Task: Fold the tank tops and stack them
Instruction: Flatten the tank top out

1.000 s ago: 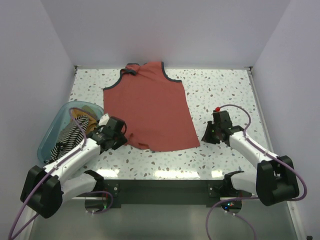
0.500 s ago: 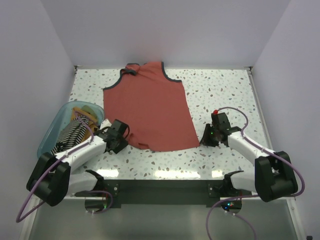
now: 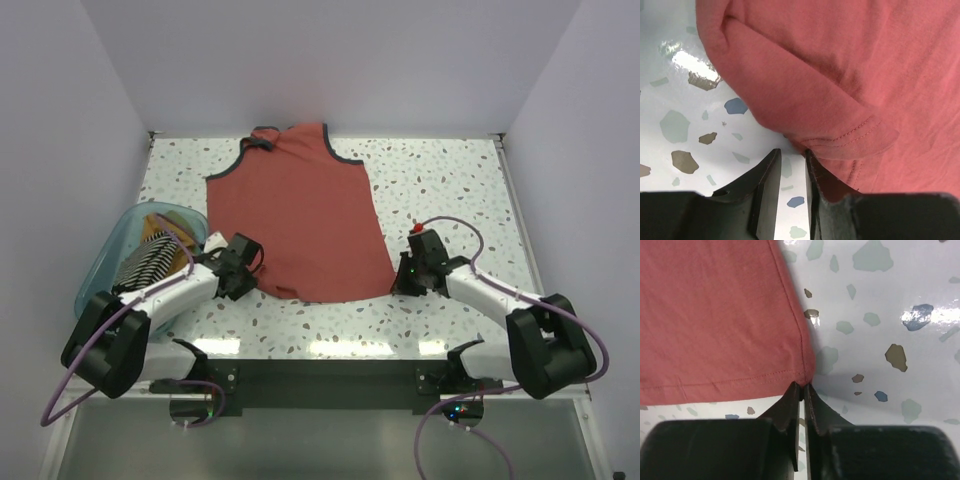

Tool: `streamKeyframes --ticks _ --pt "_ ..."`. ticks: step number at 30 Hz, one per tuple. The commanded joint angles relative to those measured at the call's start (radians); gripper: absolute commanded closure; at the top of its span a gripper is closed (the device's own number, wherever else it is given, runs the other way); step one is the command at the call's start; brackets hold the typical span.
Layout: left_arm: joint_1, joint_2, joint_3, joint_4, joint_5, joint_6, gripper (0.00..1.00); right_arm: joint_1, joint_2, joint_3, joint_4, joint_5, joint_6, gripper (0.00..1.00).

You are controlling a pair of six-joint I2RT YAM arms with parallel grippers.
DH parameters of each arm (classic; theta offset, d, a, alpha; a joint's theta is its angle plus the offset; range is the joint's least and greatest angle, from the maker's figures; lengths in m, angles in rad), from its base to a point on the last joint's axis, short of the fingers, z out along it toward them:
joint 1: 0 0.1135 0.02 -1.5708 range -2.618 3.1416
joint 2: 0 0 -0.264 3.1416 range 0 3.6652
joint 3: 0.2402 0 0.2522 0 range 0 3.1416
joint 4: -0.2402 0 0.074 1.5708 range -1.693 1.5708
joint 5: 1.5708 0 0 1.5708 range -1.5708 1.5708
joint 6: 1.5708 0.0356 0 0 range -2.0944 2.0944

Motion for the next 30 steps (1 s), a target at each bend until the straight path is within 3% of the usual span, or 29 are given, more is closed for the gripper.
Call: streamKeyframes --ticks 1,5,8,10,14,21,30 --pt "-0.004 0.032 0.002 -0.03 -0.053 0.035 0.7 0.002 0.029 0.023 0.005 0.063 0.005 0.99" --pt "-0.004 0.038 0.027 -0.033 -0.058 0.078 0.76 -0.003 0.037 0.077 -0.045 0.115 -0.015 1.0" --pt "-0.004 0.038 0.037 -0.027 -0.05 0.109 0.87 -0.027 0.024 0.112 -0.08 0.141 -0.035 1.0" --pt "-0.004 0.034 0.044 -0.025 -0.038 0.127 1.0 -0.085 0.012 0.126 -0.094 0.138 -0.061 1.0" --pt "-0.011 -0.003 0.048 -0.037 -0.012 0.173 1.0 -0.26 0.01 0.17 -0.122 0.094 -0.113 1.0" --pt "-0.08 -0.042 0.01 -0.048 0.099 0.183 1.0 -0.358 0.063 0.249 -0.139 0.106 -0.138 1.0" --pt "-0.399 -0.103 -0.027 -0.122 0.148 -0.03 1.0 -0.422 0.081 0.247 -0.137 0.126 -0.138 1.0"
